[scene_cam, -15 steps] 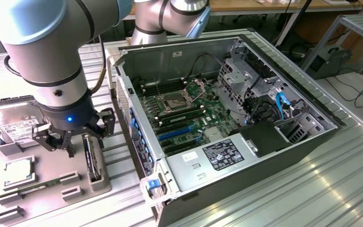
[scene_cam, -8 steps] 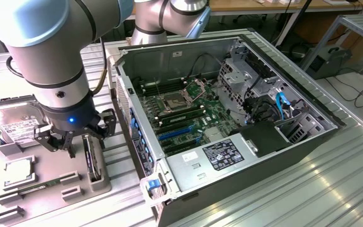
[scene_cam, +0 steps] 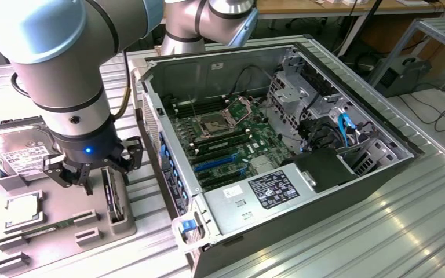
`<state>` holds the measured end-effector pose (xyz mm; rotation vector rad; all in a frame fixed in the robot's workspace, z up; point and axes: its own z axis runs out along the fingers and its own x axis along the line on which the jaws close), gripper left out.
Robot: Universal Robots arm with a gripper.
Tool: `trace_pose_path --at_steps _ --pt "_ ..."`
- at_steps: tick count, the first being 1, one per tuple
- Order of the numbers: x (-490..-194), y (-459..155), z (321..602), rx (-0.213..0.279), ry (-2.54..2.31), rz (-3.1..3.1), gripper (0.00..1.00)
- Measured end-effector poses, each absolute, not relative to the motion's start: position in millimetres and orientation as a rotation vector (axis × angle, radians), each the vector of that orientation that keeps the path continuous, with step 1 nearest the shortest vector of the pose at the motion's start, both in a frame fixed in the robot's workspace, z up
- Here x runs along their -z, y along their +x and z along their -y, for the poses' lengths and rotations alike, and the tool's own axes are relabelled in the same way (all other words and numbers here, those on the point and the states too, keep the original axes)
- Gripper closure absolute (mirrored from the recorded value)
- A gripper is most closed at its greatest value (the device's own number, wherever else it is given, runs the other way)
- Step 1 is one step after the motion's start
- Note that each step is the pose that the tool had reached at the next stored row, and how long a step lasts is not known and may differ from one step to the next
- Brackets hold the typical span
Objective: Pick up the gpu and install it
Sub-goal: 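Pick up the gpu and move the gpu toward the slot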
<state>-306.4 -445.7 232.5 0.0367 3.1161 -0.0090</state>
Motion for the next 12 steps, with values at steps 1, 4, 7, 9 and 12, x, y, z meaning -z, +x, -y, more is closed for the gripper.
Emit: trace_pose_path --at_steps 1,4,7,9,12 --pt "-232.5 -306.4 445.7 0.009 0.037 -3.116 0.34" --pt "-232.3 -306.4 445.7 0.009 0.037 -3.116 0.34" --pt "-232.3 -306.4 445.7 0.009 0.037 -3.116 0.34" --pt "-232.2 -306.4 445.7 0.009 0.037 -3.116 0.35" --pt "-231.2 -306.3 446.4 0.009 0.037 -3.116 0.48"
